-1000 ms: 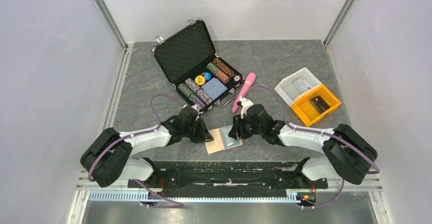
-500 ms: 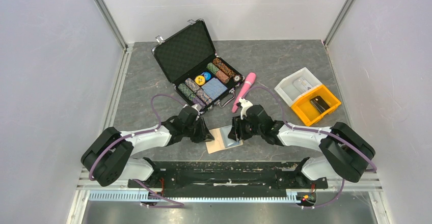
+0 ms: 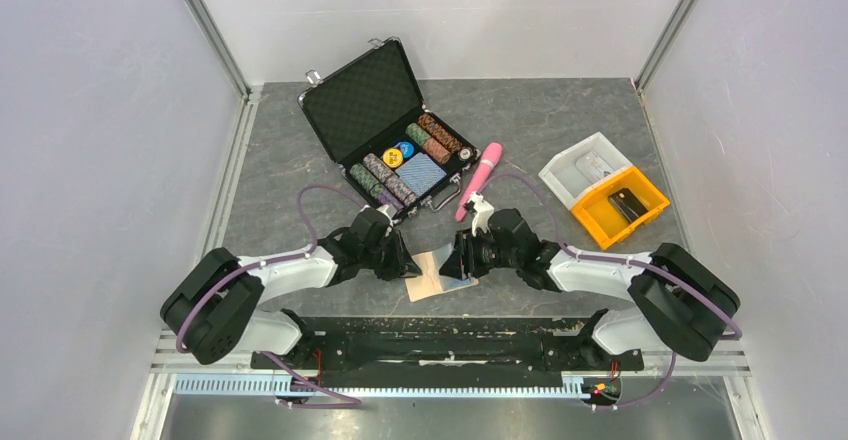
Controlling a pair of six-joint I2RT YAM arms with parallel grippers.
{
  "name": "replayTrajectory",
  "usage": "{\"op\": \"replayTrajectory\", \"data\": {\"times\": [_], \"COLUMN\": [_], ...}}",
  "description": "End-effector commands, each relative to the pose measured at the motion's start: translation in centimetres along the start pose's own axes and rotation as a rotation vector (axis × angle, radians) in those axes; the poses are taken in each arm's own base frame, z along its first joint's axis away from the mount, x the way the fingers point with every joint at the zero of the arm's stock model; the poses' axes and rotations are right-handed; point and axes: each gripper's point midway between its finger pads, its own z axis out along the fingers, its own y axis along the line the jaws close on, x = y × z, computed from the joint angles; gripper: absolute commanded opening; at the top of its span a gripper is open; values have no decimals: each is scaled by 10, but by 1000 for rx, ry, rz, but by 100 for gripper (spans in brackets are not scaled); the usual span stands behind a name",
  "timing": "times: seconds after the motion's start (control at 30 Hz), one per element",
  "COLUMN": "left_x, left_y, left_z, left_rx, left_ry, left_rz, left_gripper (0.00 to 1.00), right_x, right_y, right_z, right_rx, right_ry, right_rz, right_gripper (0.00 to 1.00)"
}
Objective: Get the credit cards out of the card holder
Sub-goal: Remove the credit card from the card holder.
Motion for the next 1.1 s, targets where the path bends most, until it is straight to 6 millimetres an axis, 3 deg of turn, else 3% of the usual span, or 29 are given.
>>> {"op": "replayTrajectory", "data": {"times": [0.0,0.2,0.4,0.5,0.67,0.8,1.07], "left_x": [5,4,3,2,1,1,1], "left_y": [12,11,6,4,5,4,3], "left_z": [3,2,1,0,0,0,0], "left_rx": [-40,-36,-19,-15,-19,-19,-19], "left_ry": [15,13,17,11,7,8,11], "left_rz": [3,5,-4,0,3,4,5], "left_gripper": [27,28,29,29,29,30,30], "right_x": [-20,-22,2,0,-20,-23,-14], "right_y": [29,40,37,35,4,-15,-28], "right_z": [-5,-4,17,16,4,-5,-4], "right_rx": [-125,-166,-147,-125,90,195,239], "right_ry": [-71,-70,21,9,-40,-57,-34], "right_rz": [-2,-46,-70,-84,-150,-148,-123], "right_gripper": [45,43,41,46,53,59,62]}}
